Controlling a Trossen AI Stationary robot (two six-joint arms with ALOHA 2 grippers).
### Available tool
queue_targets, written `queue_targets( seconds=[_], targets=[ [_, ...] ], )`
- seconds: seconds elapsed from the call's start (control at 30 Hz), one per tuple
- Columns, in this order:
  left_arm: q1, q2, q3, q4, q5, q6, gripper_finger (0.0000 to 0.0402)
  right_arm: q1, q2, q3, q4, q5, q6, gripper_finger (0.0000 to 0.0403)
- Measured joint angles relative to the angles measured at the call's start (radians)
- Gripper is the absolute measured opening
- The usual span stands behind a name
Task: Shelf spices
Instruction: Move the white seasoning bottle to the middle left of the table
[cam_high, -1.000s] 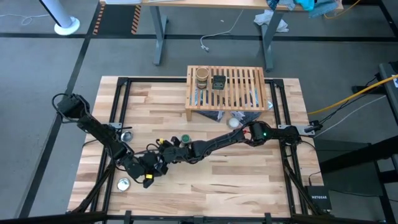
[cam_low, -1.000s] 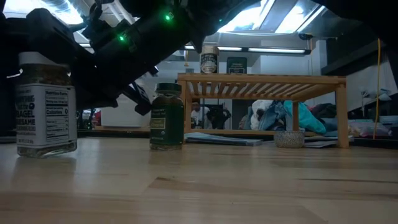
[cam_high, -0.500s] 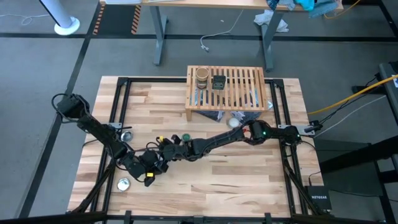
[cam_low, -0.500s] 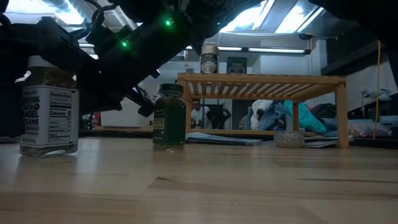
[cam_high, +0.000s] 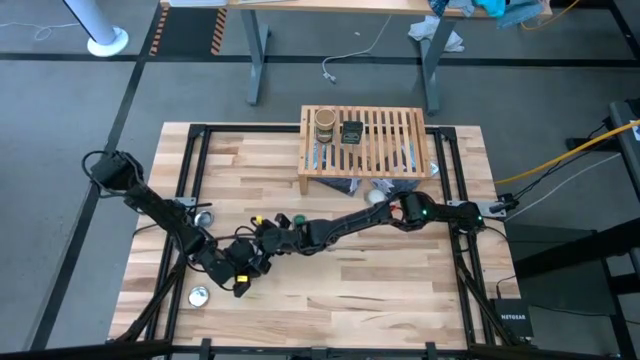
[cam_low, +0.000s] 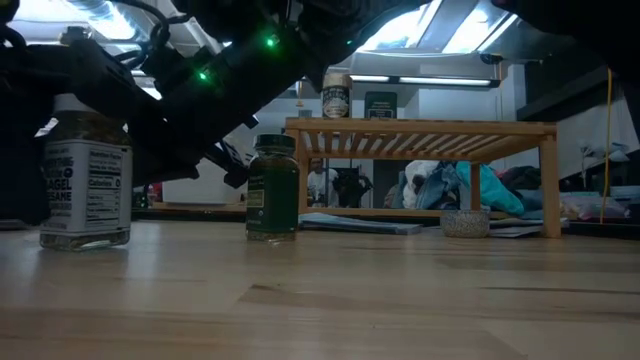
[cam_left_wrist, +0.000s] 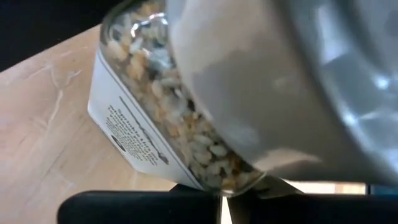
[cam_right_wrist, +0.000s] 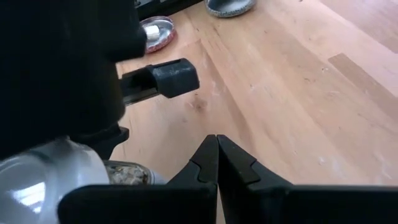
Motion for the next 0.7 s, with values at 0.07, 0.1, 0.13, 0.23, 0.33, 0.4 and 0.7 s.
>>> queue_targets(
  seconds=[0.07, 0.1, 0.13, 0.23, 0.33, 0.4, 0.7],
  targets=[
    [0.005, 0.000, 0.000, -0.003, 0.002, 0.005, 0.0000, -0.005, 0.000, 0.000, 0.006, 0.000, -0.004, 0.0001],
    [0.009, 0.000, 0.000, -0.003, 0.003, 0.007, 0.0000, -0.009, 0.000, 0.000, 0.007, 0.001, -0.006, 0.0001],
    [0.013, 0.000, 0.000, -0.004, 0.002, 0.005, 0.0000, -0.013, 0.000, 0.001, 0.009, 0.001, -0.011, 0.0001],
    [0.024, 0.000, 0.000, -0.020, -0.006, -0.002, 0.0000, -0.021, 0.000, 0.001, 0.005, -0.004, -0.018, 0.0001],
    [0.038, 0.000, 0.000, -0.026, 0.006, -0.005, 0.0000, -0.026, 0.000, 0.001, 0.002, -0.013, -0.016, 0.0001],
    [0.042, 0.000, 0.000, -0.031, 0.008, -0.003, 0.0000, -0.027, 0.000, 0.001, -0.001, -0.015, -0.017, 0.0001],
    [0.044, 0.000, 0.000, -0.032, 0.012, 0.004, 0.0000, -0.025, 0.000, 0.002, -0.010, -0.007, -0.014, 0.0001]
  ],
)
